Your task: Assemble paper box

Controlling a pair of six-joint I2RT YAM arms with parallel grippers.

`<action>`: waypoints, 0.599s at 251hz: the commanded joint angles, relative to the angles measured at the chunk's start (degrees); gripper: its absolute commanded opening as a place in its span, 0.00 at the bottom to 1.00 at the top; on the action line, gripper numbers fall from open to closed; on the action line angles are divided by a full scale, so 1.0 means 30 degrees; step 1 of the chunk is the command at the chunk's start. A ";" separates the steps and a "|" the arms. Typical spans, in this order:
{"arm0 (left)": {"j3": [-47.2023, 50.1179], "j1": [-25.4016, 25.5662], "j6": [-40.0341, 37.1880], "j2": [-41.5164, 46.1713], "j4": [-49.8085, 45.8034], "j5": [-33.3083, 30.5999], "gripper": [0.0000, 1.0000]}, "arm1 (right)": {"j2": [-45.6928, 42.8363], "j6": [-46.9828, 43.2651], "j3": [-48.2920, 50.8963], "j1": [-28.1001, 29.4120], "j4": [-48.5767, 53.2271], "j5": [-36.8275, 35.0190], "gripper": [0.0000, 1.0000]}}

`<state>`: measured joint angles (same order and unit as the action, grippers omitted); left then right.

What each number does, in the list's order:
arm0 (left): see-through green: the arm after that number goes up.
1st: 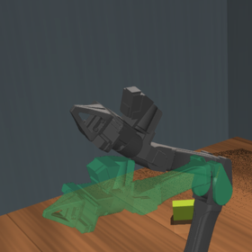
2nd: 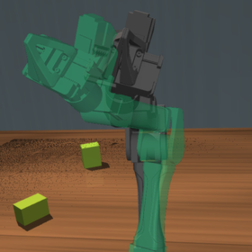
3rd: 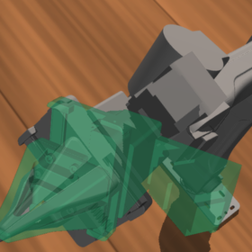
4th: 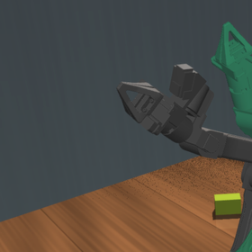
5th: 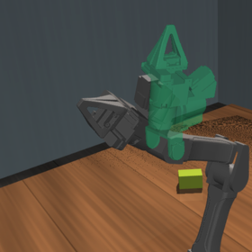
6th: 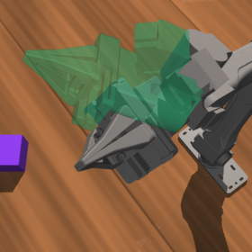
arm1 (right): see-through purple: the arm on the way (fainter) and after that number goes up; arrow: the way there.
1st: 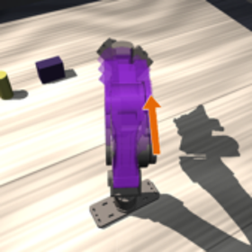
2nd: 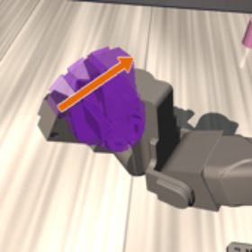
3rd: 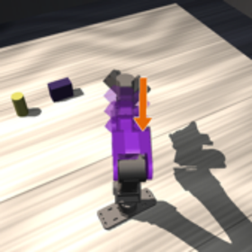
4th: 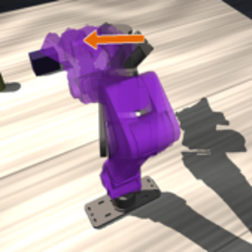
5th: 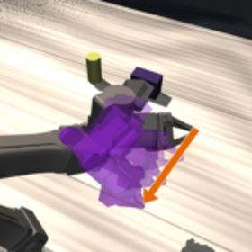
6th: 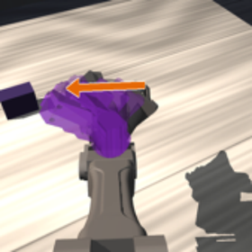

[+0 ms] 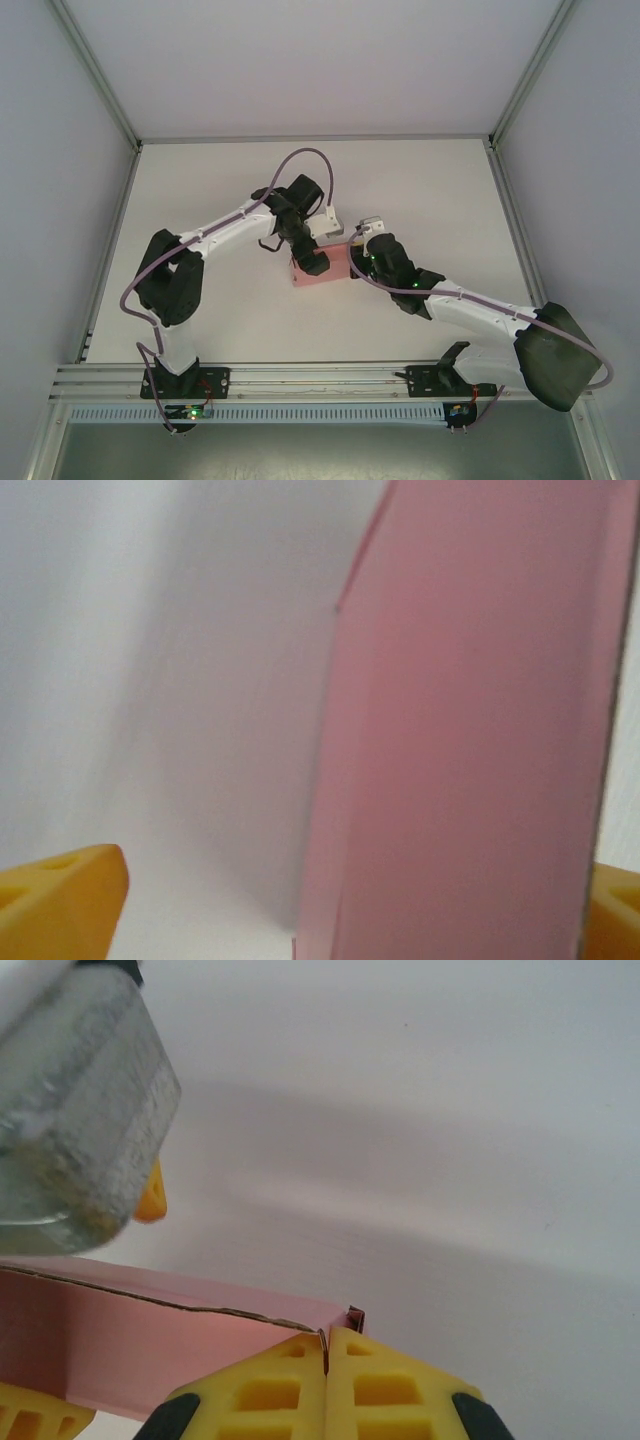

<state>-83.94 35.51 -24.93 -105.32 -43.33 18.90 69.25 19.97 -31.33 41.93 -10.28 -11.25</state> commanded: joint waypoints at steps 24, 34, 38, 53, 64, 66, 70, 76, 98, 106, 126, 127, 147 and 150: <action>0.1068 0.0030 0.2951 0.3616 0.3707 -0.1211 1.00 | 0.0187 0.0204 -0.0278 0.0771 0.2126 0.0194 0.00; 0.1517 0.0004 0.3395 0.4255 0.4130 -0.1480 1.00 | 0.0234 0.0266 -0.0375 0.0839 0.2218 0.0187 0.00; 0.1690 -0.0010 0.3516 0.4483 0.4223 -0.1581 1.00 | 0.0236 0.0303 -0.0439 0.0861 0.2270 0.0144 0.00; 0.2279 -0.0019 0.4291 0.5243 0.4392 -0.2417 1.00 | 0.0293 0.0449 -0.0626 0.0963 0.2424 -0.0015 0.00; 0.2610 0.0000 0.4924 0.5733 0.4161 -0.3369 1.00 | 0.0301 0.0530 -0.0807 0.1033 0.2614 -0.0150 0.00; 0.2668 -0.0007 0.5039 0.5783 0.4080 -0.3559 1.00 | 0.0340 0.0568 -0.0828 0.1040 0.2646 -0.0171 0.00; 0.2758 -0.0002 0.5305 0.5882 0.3930 -0.4029 1.00 | 0.0374 0.0626 -0.0882 0.1078 0.2731 -0.0301 0.00; 0.2908 -0.0011 0.5882 0.6087 0.3658 -0.4769 1.00 | 0.0391 0.0721 -0.0949 0.1101 0.2870 -0.0467 0.00; 0.3422 0.0026 0.7764 0.6608 0.2196 -0.6581 1.00 | 0.0598 0.1185 -0.1350 0.1222 0.3434 -0.1154 0.00; 0.3707 0.0040 0.8503 0.6763 0.1729 -0.7024 1.00 | 0.0642 0.1251 -0.1509 0.1306 0.3633 -0.1371 0.00; 0.4329 0.0353 1.0044 0.7117 0.0518 -0.8265 0.97 | 0.0805 0.1707 -0.1993 0.1589 0.4364 -0.2466 0.00; 0.4363 0.0367 1.0129 0.7137 0.0464 -0.8366 0.97 | 0.0813 0.1715 -0.2029 0.1584 0.4394 -0.2508 0.00; 0.4895 0.0970 1.1237 0.7467 -0.0475 -0.9007 0.92 | 0.1066 0.2242 -0.2589 0.1911 0.5298 -0.3633 0.00; 0.4968 0.1063 1.1382 0.7521 -0.0557 -0.9032 0.92 | 0.1105 0.2279 -0.2655 0.1954 0.5372 -0.3740 0.00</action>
<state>-71.26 36.16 -0.21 -84.95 -37.71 -1.39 71.02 23.66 -36.64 46.39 -1.48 -16.23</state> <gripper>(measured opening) 0.941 0.061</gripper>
